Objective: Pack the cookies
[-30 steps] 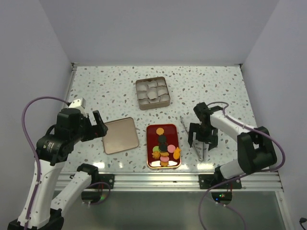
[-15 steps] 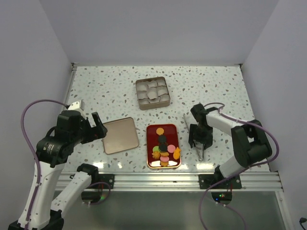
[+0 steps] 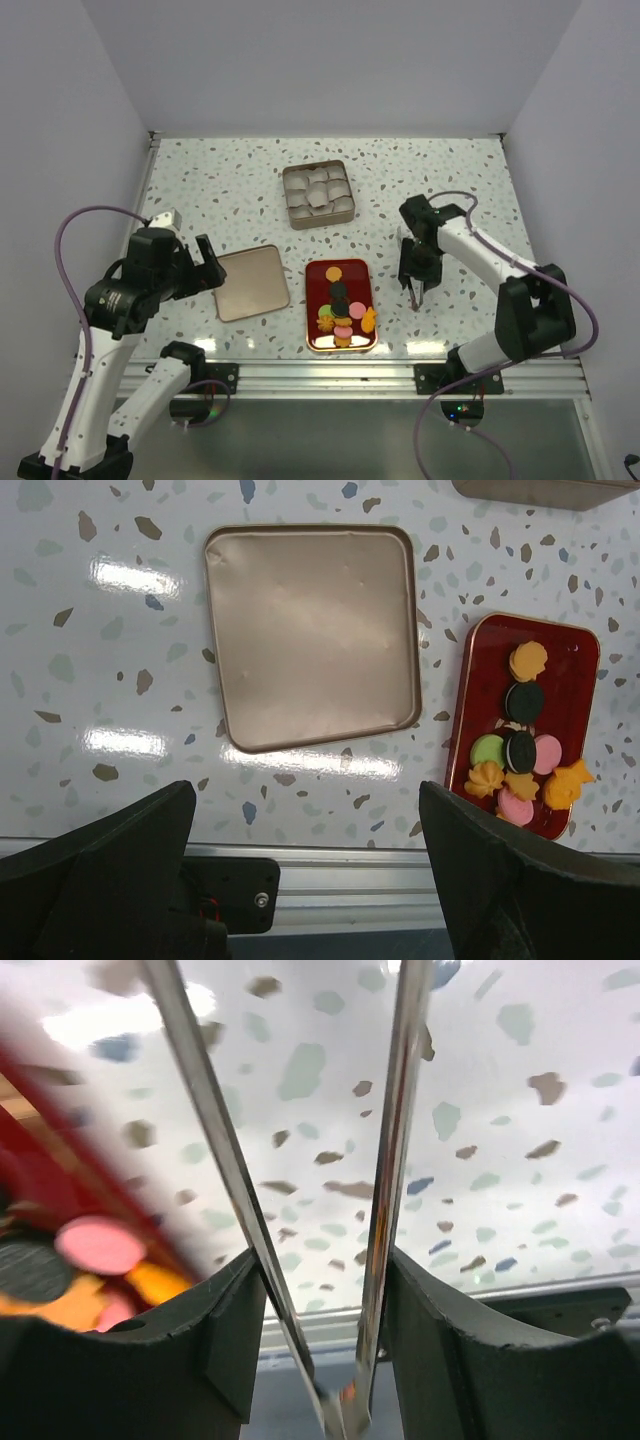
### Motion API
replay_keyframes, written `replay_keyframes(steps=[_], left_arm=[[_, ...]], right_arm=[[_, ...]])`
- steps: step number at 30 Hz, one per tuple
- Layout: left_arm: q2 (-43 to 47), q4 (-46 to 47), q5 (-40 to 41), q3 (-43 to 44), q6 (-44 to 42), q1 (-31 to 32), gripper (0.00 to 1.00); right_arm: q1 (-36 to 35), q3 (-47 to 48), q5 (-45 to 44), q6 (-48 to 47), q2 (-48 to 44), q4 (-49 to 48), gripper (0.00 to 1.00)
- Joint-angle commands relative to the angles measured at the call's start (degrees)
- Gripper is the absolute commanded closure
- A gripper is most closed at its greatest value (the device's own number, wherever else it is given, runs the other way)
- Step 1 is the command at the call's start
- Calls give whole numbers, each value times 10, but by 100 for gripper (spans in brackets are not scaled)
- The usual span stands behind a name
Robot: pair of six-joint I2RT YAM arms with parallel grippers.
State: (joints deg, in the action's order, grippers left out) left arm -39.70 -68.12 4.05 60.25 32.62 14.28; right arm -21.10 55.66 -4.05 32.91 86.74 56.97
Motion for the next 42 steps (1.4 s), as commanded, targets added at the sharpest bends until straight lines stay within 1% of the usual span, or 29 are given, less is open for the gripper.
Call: replay_keyframes(steps=[1, 3, 4, 5, 7, 10, 14, 19, 21, 24, 29, 32, 35, 38, 41, 42], left_arm=[[-14, 30, -11, 20, 9, 3, 1], [-20, 39, -15, 22, 6, 3, 1], [-24, 41, -19, 22, 3, 3, 1], [-27, 45, -21, 22, 3, 3, 1], [-34, 54, -26, 22, -1, 3, 1], [-45, 66, -34, 24, -7, 3, 1], [-43, 74, -36, 15, -19, 3, 1], [-42, 72, -50, 15, -45, 7, 1], [-42, 73, -42, 20, -45, 13, 1], [-34, 80, -43, 16, -38, 14, 0], [-25, 96, -70, -13, -27, 15, 1], [-20, 96, -72, -20, -26, 19, 1], [-22, 94, -83, -19, -22, 22, 1], [-34, 95, -91, -3, -24, 36, 1], [-56, 95, -78, 25, -31, 58, 0], [-63, 95, -72, 42, -33, 65, 0]], right_arm=[[-1, 129, -23, 8, -63, 95, 49], [-1, 175, -12, 3, -68, 142, 49], [-1, 221, -9, 1, -69, 159, 48], [-1, 242, -4, 1, -70, 185, 48], [-1, 294, 6, 1, -75, 207, 48], [-1, 324, 18, 12, -90, 234, 47], [-1, 327, 33, 31, -111, 263, 48], [-2, 343, 26, 53, -152, 289, 48], [-2, 339, 54, 58, -174, 289, 49], [-6, 336, 112, 67, -205, 278, 52], [-24, 336, 148, 69, -243, 285, 53], [-54, 337, 143, 76, -243, 292, 53], [-109, 346, 113, 99, -217, 292, 54], [-198, 380, 55, 132, -174, 308, 54], [-245, 413, 6, 168, -130, 326, 53], [-275, 418, -3, 177, -119, 326, 53]])
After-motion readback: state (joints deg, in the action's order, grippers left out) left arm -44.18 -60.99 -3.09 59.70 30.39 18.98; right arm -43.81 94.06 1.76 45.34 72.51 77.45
